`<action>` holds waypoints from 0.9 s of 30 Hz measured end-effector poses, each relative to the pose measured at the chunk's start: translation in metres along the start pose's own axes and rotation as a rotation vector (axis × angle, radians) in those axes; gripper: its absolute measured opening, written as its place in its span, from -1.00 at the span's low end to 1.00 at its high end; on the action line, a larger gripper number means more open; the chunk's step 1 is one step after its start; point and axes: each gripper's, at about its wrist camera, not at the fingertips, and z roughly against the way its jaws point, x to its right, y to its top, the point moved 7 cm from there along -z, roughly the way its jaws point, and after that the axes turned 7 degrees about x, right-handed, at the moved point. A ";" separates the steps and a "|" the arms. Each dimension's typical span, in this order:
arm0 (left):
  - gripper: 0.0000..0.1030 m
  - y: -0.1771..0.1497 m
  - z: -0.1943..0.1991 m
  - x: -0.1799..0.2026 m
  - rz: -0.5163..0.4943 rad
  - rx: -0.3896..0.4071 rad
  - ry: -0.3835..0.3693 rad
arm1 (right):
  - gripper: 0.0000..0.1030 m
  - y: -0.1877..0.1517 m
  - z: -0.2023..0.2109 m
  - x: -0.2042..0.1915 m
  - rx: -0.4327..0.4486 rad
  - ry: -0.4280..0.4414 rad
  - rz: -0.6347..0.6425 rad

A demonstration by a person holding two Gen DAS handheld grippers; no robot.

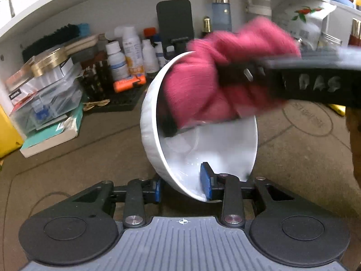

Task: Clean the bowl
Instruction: 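Hold the bowl with the left gripper while the right gripper scrubs the towel around inside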

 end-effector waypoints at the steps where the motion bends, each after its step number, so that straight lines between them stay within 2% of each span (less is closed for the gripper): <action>1: -0.32 0.000 0.000 -0.003 -0.002 0.000 0.005 | -0.48 0.001 0.004 -0.006 0.008 0.028 0.012; 3: -0.33 0.000 0.000 -0.007 -0.014 -0.003 0.009 | -0.48 -0.004 0.013 -0.011 -0.005 0.047 0.013; 5: -0.34 0.001 0.001 -0.012 -0.049 -0.012 0.021 | -0.48 -0.026 0.012 0.005 -0.075 -0.017 -0.037; 6: -0.32 0.001 0.002 -0.014 -0.070 -0.015 0.031 | -0.56 -0.039 0.009 0.016 -0.115 -0.037 -0.086; 7: -0.15 0.004 0.003 -0.015 -0.068 -0.007 0.029 | -0.55 -0.051 0.007 0.023 -0.140 -0.028 -0.149; 9: -0.09 0.010 0.005 -0.015 -0.043 0.005 0.030 | -0.55 -0.063 0.007 0.029 -0.159 -0.028 -0.216; 11: 0.00 0.013 0.002 -0.011 -0.041 0.013 0.076 | -0.55 -0.069 0.007 0.031 -0.161 -0.037 -0.252; 13: 0.01 0.012 -0.003 -0.011 0.001 0.012 0.098 | -0.54 -0.074 0.008 0.032 -0.163 -0.047 -0.288; 17: 0.08 0.002 -0.014 -0.015 0.238 0.062 0.080 | -0.54 -0.080 0.010 0.039 -0.156 -0.047 -0.390; 18: 0.04 0.000 -0.016 -0.014 0.258 0.071 0.065 | -0.54 -0.080 0.010 0.038 -0.154 -0.050 -0.391; 19: -0.09 -0.001 -0.017 -0.012 0.272 0.081 0.049 | -0.54 -0.078 0.010 0.037 -0.150 -0.056 -0.382; 21: -0.32 0.001 -0.016 -0.004 0.223 0.085 0.007 | -0.54 -0.071 0.009 0.034 -0.139 -0.078 -0.318; 25: -0.33 0.003 -0.007 0.006 0.108 0.058 -0.030 | -0.54 -0.045 -0.001 0.039 -0.097 -0.103 -0.210; 27: -0.33 0.002 -0.003 0.009 0.072 0.039 -0.042 | -0.54 -0.032 -0.005 0.038 -0.067 -0.065 -0.200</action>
